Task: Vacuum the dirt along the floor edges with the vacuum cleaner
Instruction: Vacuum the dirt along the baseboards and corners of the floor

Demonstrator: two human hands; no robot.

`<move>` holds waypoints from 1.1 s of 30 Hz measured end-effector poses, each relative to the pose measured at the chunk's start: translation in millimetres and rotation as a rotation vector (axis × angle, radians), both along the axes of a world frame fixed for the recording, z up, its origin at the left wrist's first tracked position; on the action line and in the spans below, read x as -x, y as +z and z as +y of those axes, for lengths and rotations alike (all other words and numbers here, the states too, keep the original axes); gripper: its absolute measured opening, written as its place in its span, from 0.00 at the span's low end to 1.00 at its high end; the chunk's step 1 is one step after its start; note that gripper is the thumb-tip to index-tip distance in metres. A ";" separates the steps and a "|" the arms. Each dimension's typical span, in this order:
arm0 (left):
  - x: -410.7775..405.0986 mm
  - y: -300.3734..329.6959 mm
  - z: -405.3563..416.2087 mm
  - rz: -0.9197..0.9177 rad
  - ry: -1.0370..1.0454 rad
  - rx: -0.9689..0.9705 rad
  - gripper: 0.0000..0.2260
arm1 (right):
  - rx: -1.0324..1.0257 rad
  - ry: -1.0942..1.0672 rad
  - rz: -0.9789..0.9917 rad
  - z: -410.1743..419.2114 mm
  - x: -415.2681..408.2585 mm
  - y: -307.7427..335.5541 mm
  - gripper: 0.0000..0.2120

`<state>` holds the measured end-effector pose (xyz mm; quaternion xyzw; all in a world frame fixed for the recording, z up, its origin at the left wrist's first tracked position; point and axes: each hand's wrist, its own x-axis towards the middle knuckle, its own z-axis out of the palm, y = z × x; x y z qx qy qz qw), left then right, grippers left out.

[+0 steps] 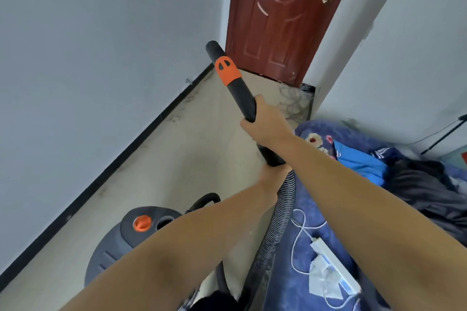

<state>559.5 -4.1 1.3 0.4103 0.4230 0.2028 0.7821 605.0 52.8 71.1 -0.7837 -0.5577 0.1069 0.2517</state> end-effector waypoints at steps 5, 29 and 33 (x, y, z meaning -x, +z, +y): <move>-40.3 -3.0 77.9 -0.023 0.054 0.029 0.14 | 0.030 0.022 0.061 82.1 -39.4 -2.2 0.13; -120.6 -99.9 402.5 0.142 0.540 0.210 0.08 | 0.507 0.406 0.544 451.9 -114.7 -116.4 0.15; -152.5 -92.4 441.2 0.123 0.653 0.196 0.08 | 0.561 0.514 0.563 496.8 -132.5 -109.8 0.13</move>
